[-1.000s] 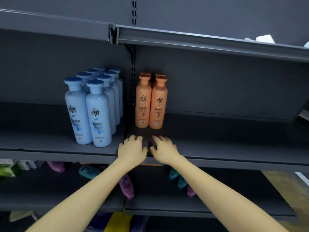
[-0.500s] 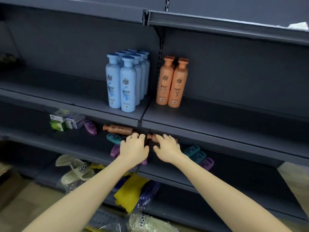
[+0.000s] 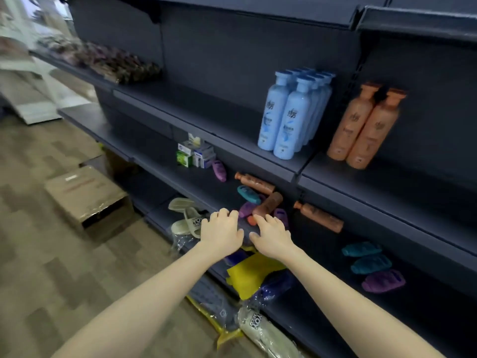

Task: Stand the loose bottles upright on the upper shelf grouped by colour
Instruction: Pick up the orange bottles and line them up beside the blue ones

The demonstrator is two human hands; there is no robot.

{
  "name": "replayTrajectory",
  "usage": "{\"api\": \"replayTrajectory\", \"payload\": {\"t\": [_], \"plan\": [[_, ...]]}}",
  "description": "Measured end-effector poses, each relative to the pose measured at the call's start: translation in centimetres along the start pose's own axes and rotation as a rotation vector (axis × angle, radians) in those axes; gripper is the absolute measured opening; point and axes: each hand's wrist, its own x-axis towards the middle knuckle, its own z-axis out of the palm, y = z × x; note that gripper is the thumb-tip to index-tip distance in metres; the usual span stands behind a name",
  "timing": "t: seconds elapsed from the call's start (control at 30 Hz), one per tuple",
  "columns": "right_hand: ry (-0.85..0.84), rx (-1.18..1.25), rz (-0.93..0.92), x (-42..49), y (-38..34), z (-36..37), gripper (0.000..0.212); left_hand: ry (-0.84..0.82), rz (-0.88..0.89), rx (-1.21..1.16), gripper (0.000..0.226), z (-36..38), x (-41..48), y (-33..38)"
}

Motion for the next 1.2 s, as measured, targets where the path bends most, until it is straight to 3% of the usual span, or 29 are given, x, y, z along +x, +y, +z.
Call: {"api": "replayTrajectory", "payload": {"t": [0.27,0.6,1.2], "plan": [[-0.073,-0.011,-0.082,2.1,-4.2,2.2,0.057,-0.014,-0.132,-0.006,0.044,-0.5,-1.1,-4.6],[-0.116,-0.002,-0.052,5.8,-5.4,3.7,0.058,-0.076,-0.142,-0.011,0.046,0.7,1.7,-7.5],[-0.113,0.116,0.242,16.7,-2.5,3.3,0.058,-0.243,0.086,0.0,0.048,3.2,16.3,-8.5]]}}
